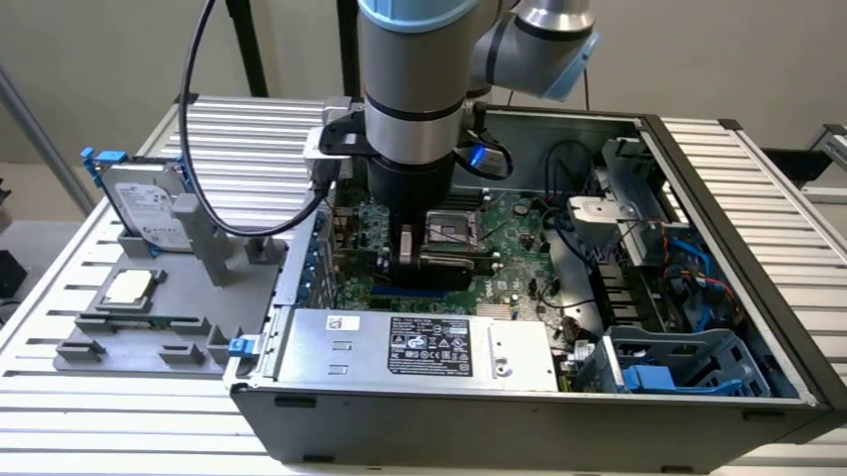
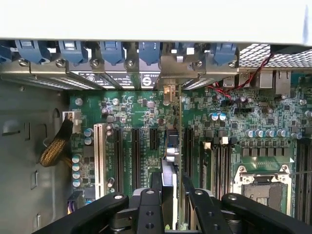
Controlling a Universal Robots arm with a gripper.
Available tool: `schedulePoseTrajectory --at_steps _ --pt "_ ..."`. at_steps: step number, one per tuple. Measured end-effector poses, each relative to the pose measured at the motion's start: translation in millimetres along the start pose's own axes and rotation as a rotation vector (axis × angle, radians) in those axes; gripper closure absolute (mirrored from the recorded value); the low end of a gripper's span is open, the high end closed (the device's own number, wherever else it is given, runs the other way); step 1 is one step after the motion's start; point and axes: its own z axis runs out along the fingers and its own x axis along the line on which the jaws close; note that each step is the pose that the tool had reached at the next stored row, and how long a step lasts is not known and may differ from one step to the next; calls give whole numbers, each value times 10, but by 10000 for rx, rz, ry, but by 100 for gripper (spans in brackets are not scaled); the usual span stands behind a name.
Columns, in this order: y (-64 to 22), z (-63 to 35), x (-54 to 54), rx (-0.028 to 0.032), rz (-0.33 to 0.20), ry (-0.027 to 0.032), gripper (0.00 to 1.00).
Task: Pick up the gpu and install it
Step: 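Insert the gpu into the slot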
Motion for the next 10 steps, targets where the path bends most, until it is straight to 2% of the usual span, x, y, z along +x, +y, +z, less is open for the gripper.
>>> schedulePoseTrajectory --at_steps 6,10 --pt "9 37 -12 -1 1 12 100" --pt "20 61 -13 -1 1 56 100"
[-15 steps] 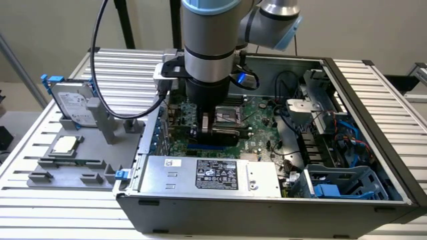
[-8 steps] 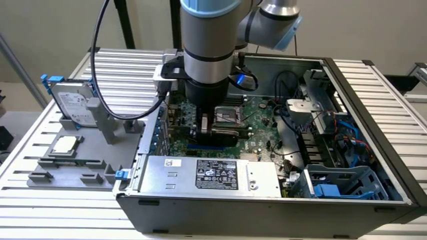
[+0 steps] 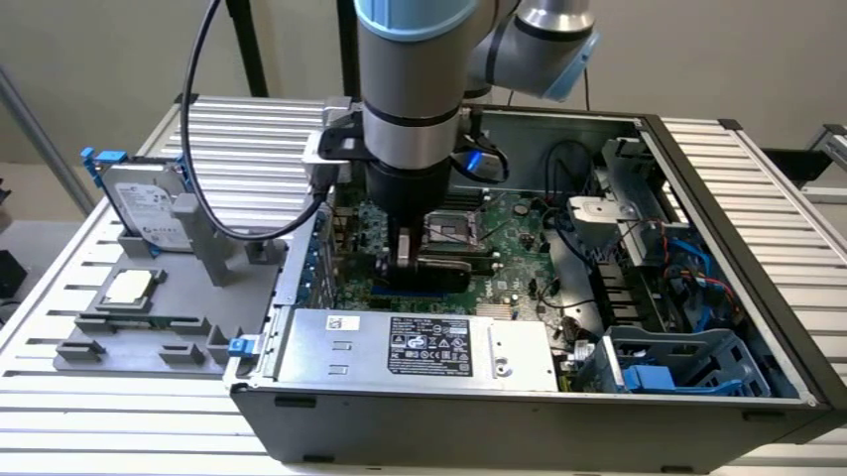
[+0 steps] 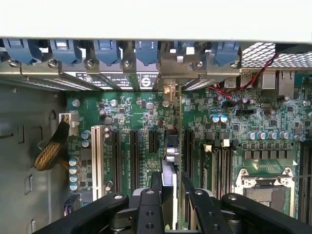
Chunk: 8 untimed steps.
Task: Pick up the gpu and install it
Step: 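Insert the gpu into the slot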
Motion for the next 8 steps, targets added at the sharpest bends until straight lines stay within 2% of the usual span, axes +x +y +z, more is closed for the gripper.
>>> schedulePoseTrajectory --at_steps 3,8 --pt "7 16 -5 -2 0 30 100" --pt "10 30 -18 0 0 36 100"
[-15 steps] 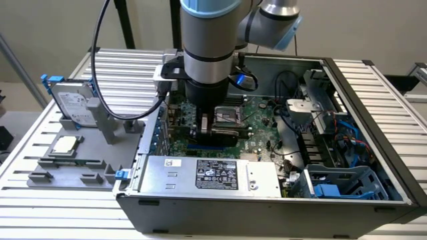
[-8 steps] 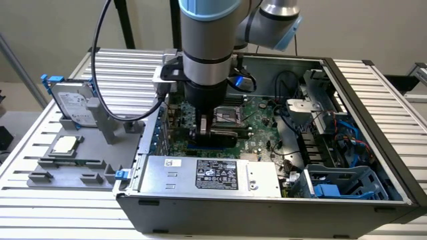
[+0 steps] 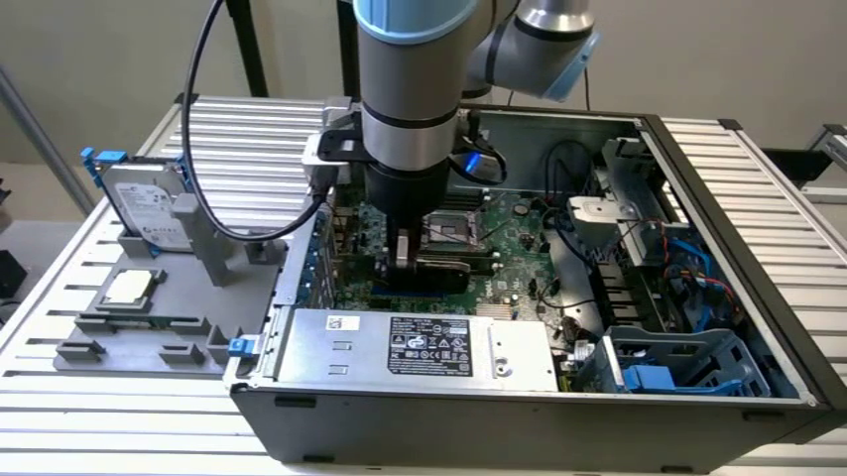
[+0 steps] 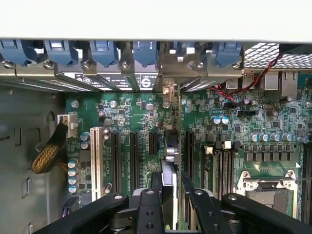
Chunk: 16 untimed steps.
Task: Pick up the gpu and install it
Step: 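Insert the gpu into the slot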
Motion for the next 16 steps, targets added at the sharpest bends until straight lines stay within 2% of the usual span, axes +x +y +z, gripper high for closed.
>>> schedulePoseTrajectory --at_steps 16 --pt "2 12 -40 -2 1 3 100"
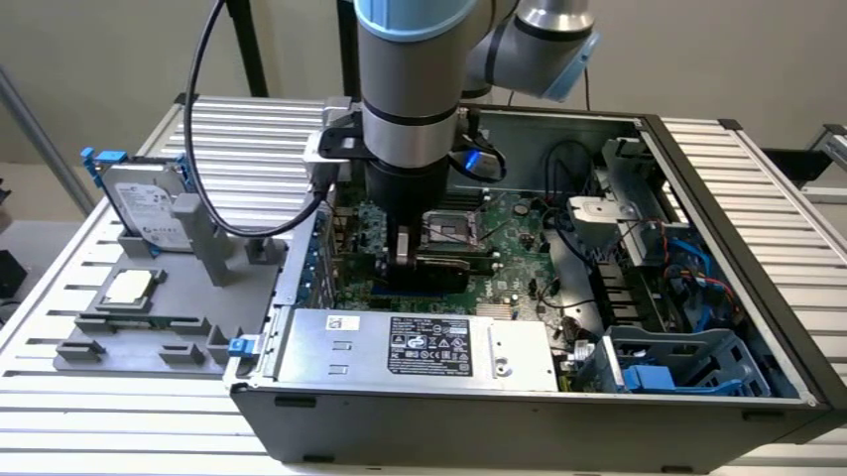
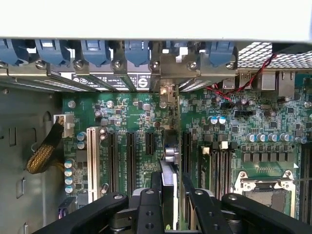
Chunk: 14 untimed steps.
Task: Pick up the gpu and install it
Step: 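Insert the gpu into the slot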
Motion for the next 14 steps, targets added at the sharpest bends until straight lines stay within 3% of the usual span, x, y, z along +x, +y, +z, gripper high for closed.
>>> schedulePoseTrajectory --at_steps 7,14 --pt "13 6 0 0 -2 0 100" --pt "17 48 5 21 -1 42 100"
